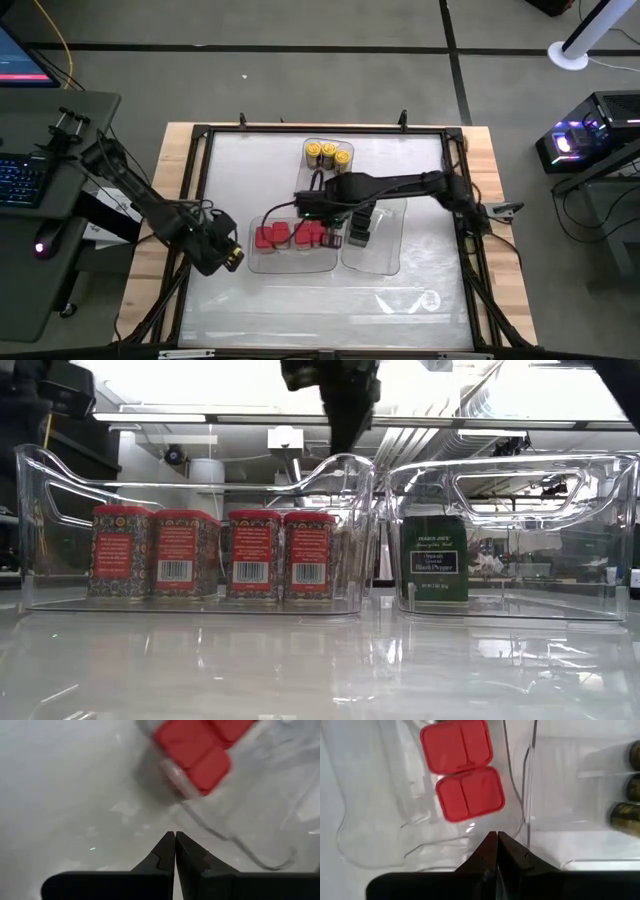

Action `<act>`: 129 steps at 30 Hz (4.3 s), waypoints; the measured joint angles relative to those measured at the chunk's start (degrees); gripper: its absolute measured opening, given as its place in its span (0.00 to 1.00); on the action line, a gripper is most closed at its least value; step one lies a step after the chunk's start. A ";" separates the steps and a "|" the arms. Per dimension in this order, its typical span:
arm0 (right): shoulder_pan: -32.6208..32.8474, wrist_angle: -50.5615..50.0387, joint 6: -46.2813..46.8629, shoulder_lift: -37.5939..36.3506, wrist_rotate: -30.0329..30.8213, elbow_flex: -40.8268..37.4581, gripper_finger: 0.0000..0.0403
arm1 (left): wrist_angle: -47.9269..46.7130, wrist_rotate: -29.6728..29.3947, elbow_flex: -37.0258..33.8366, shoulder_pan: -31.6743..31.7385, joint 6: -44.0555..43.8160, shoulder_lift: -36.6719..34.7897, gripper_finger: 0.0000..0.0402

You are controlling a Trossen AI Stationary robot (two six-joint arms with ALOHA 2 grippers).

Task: Sort spices by type
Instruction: Adjust the left transparent bin, then return to Home Position

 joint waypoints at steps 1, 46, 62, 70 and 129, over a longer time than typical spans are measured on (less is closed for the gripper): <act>-0.04 1.73 0.37 -1.91 -0.85 -3.15 0.00 | 2.08 -0.27 -0.41 -0.11 0.69 0.33 0.00; -1.70 34.17 -3.18 -8.54 -9.58 -30.84 0.00 | 11.66 -4.62 -1.04 9.20 3.18 5.44 0.00; -1.88 35.19 -2.05 -11.74 -6.48 -31.14 0.00 | 15.35 -2.41 -1.04 9.34 3.96 8.81 0.00; -2.64 40.14 -1.99 -14.33 -13.11 -31.10 0.00 | 14.86 -2.55 -1.04 11.25 8.06 8.51 0.00; -1.66 0.10 39.12 -57.27 7.55 -31.05 0.00 | 73.06 20.07 -39.42 53.92 51.54 -51.26 0.00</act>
